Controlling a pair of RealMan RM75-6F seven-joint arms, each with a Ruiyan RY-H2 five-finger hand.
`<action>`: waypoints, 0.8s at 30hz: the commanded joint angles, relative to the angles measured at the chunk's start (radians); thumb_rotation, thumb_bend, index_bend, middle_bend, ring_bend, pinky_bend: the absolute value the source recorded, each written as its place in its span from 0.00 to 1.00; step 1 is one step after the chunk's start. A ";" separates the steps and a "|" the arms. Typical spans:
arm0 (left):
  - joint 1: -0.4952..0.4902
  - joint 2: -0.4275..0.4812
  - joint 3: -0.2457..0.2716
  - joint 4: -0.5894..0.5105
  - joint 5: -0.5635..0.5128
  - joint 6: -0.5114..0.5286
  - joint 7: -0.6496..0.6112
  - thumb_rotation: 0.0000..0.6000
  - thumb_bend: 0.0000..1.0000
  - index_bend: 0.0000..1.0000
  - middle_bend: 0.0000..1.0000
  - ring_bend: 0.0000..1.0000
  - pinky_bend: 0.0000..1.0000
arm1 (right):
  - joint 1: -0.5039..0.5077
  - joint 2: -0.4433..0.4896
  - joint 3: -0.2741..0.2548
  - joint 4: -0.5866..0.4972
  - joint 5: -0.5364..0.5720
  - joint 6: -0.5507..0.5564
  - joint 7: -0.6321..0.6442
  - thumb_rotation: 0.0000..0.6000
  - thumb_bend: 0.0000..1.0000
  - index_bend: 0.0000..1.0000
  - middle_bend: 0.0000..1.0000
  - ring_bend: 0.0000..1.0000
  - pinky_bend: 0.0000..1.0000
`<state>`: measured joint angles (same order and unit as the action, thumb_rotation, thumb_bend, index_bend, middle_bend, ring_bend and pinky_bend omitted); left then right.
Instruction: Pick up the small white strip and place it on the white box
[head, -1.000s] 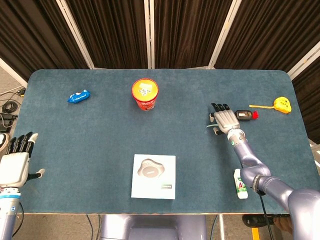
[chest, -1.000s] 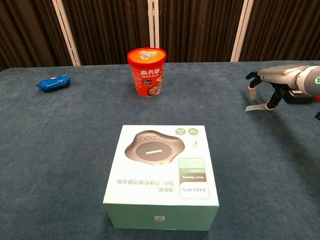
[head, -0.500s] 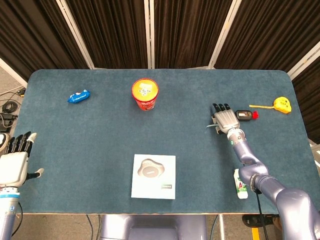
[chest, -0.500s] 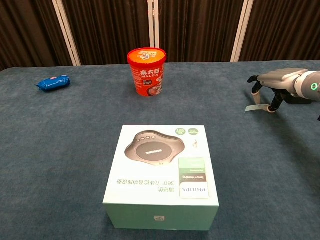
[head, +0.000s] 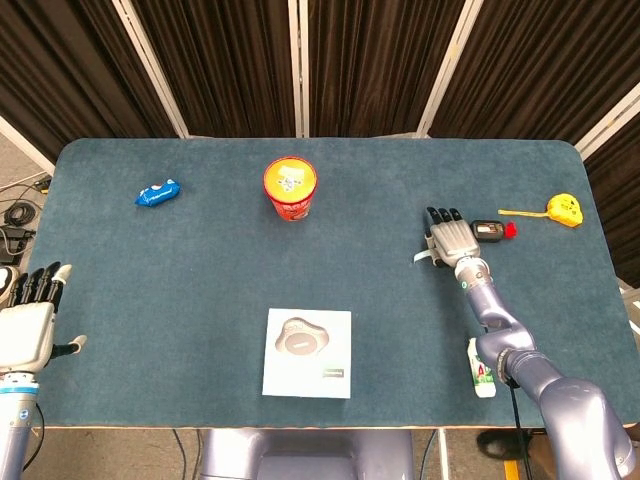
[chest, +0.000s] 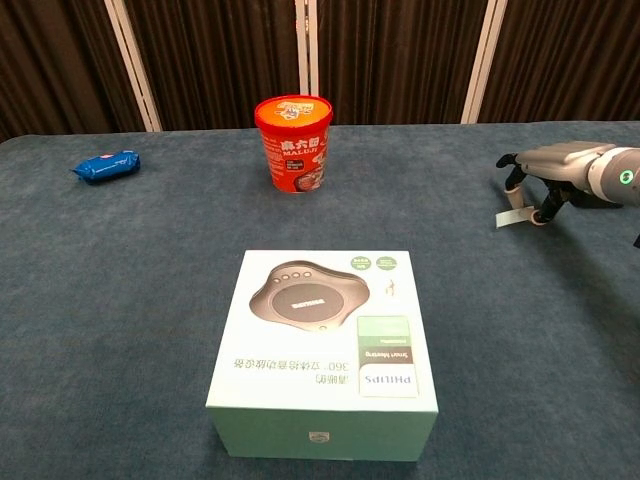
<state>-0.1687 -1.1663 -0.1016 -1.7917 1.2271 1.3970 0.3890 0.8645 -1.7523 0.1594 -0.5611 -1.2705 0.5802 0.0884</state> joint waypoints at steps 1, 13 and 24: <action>0.000 0.002 0.002 -0.003 0.004 0.001 -0.003 1.00 0.00 0.00 0.00 0.00 0.00 | -0.006 0.034 -0.004 -0.045 -0.027 0.036 0.024 1.00 0.44 0.65 0.00 0.00 0.00; 0.000 0.018 0.016 -0.019 0.026 -0.005 -0.032 1.00 0.00 0.00 0.00 0.00 0.00 | -0.039 0.332 -0.010 -0.540 -0.144 0.255 -0.068 1.00 0.44 0.65 0.01 0.00 0.00; -0.002 0.027 0.021 -0.024 0.033 -0.012 -0.051 1.00 0.00 0.00 0.00 0.00 0.00 | -0.017 0.518 -0.030 -0.963 -0.312 0.361 -0.408 1.00 0.44 0.66 0.02 0.00 0.00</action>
<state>-0.1703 -1.1394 -0.0805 -1.8158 1.2604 1.3850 0.3381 0.8363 -1.2880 0.1406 -1.4456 -1.5089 0.8990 -0.2023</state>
